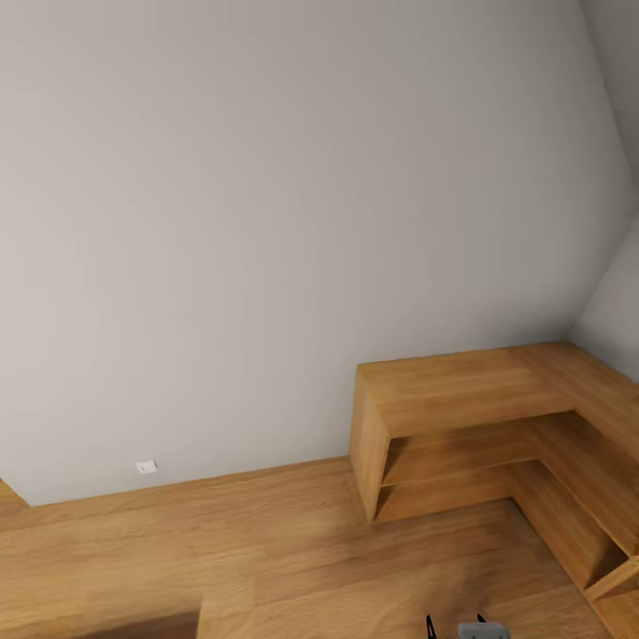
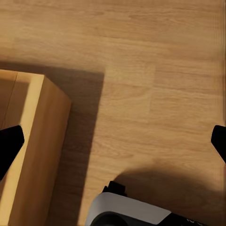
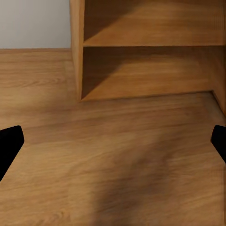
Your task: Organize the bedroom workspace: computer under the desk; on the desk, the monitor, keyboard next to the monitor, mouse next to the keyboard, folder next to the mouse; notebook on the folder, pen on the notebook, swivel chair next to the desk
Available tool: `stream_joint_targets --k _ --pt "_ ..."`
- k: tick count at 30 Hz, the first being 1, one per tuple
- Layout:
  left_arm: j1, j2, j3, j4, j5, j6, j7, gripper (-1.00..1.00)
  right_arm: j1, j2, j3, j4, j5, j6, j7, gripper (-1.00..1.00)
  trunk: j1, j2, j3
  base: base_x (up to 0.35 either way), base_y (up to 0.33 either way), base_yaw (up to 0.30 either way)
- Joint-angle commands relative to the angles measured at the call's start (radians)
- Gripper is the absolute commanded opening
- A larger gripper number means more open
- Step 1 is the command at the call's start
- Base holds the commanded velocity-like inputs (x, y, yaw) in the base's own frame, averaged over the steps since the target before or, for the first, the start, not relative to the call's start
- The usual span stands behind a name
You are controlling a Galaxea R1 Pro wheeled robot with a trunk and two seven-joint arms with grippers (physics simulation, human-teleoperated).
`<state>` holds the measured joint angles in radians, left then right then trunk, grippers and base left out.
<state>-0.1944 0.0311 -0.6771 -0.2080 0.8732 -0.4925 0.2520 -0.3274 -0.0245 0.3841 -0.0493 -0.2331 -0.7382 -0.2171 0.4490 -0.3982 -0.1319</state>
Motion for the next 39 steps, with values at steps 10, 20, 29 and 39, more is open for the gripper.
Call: stream_joint_targets --k 10,20,29,39 --pt "0.0 0.0 -0.009 -0.002 0.003 -0.001 0.009 1.0 -0.001 0.006 0.01 0.001 0.007 0.005 -0.004 1.0 0.001 -0.002 0.005 0.231 0.0 -0.141" --pt "0.0 0.0 -0.009 -0.001 0.003 -0.001 0.009 1.0 -0.001 0.005 0.01 0.001 0.022 0.006 -0.003 1.0 0.001 -0.002 0.005 0.022 0.0 -0.154" --pt "0.0 0.001 -0.008 -0.001 0.003 -0.003 0.009 1.0 -0.001 0.006 0.01 0.002 0.031 0.006 -0.003 1.0 0.001 -0.002 0.005 0.001 0.0 -0.29" --pt "0.0 0.001 -0.009 -0.001 0.003 -0.003 0.009 1.0 -0.001 0.006 0.01 0.002 0.032 0.006 -0.002 1.0 0.001 -0.002 0.005 0.001 0.004 -0.298"
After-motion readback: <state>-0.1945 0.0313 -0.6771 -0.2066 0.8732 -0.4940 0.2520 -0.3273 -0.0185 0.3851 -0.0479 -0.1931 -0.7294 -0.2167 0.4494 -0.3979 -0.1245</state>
